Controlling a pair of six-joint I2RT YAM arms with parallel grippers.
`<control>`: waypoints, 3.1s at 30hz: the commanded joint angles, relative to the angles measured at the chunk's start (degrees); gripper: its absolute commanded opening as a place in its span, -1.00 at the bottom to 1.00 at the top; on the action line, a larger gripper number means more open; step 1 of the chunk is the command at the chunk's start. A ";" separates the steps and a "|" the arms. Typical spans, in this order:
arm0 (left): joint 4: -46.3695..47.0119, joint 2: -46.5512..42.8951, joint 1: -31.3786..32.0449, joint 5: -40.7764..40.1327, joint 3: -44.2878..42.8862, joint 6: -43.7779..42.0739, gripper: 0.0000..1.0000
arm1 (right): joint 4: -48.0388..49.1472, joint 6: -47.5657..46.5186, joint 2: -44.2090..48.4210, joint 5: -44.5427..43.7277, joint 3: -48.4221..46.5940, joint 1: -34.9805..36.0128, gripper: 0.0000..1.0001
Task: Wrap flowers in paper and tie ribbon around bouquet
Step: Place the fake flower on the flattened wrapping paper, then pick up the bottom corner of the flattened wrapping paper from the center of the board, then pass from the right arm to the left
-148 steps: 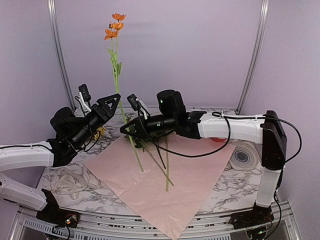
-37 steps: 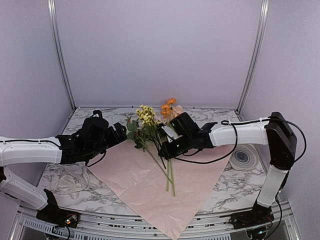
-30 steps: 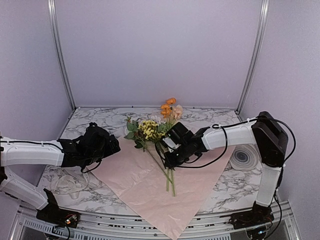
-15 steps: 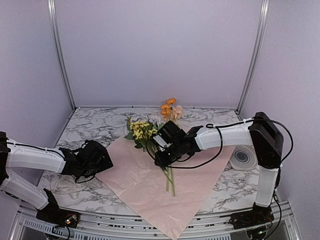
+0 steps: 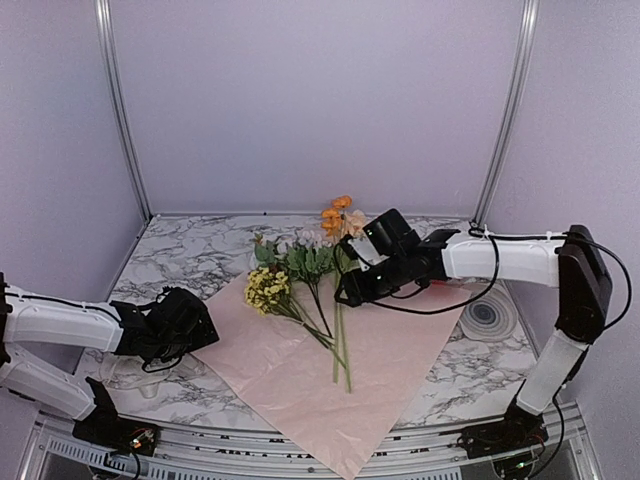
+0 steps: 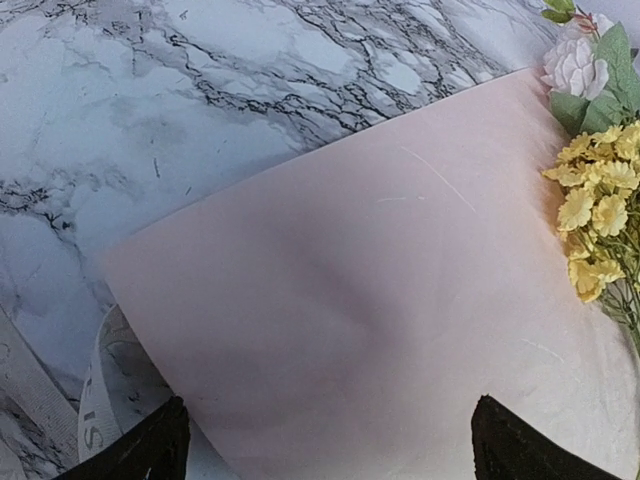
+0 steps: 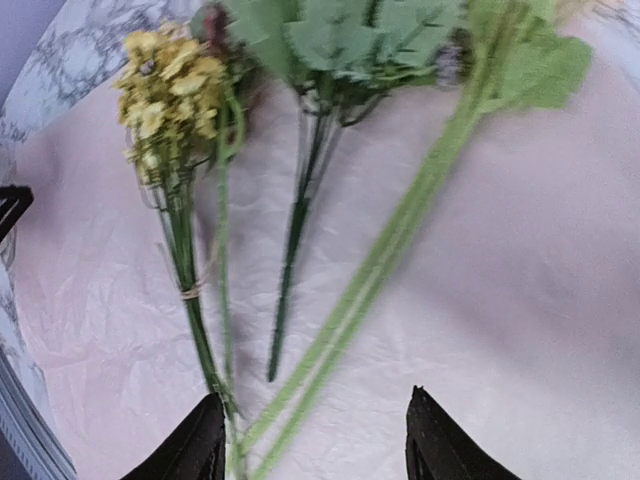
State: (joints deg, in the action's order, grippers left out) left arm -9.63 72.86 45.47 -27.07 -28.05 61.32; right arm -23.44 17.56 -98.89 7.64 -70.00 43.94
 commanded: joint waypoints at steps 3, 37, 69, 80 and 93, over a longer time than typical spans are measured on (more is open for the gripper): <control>1.22 2.95 -1.78 -1.00 -0.43 -4.10 0.98 | 1.40 0.89 0.88 -1.07 8.17 -9.60 0.15; 0.44 11.07 -13.74 -4.86 -12.99 -21.27 0.97 | -6.66 -15.11 0.66 -5.31 -0.61 0.85 0.25; 21.80 -15.62 17.14 -4.45 1.08 -45.83 0.95 | -14.80 -6.12 -6.87 -10.74 5.36 27.64 -0.57; 23.29 -6.10 39.59 3.53 1.29 -77.71 0.81 | -11.27 -8.29 -5.46 1.92 6.04 23.37 -1.00; 17.45 11.65 39.64 -6.07 -5.92 -90.94 0.85 | -11.86 -11.77 -3.46 20.64 6.50 20.10 -1.00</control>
State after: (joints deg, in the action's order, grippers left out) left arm 8.51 81.47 85.30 -29.91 -30.46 -25.32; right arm -35.03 7.27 -103.28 21.50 -62.65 64.51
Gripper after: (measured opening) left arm 0.970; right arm 0.006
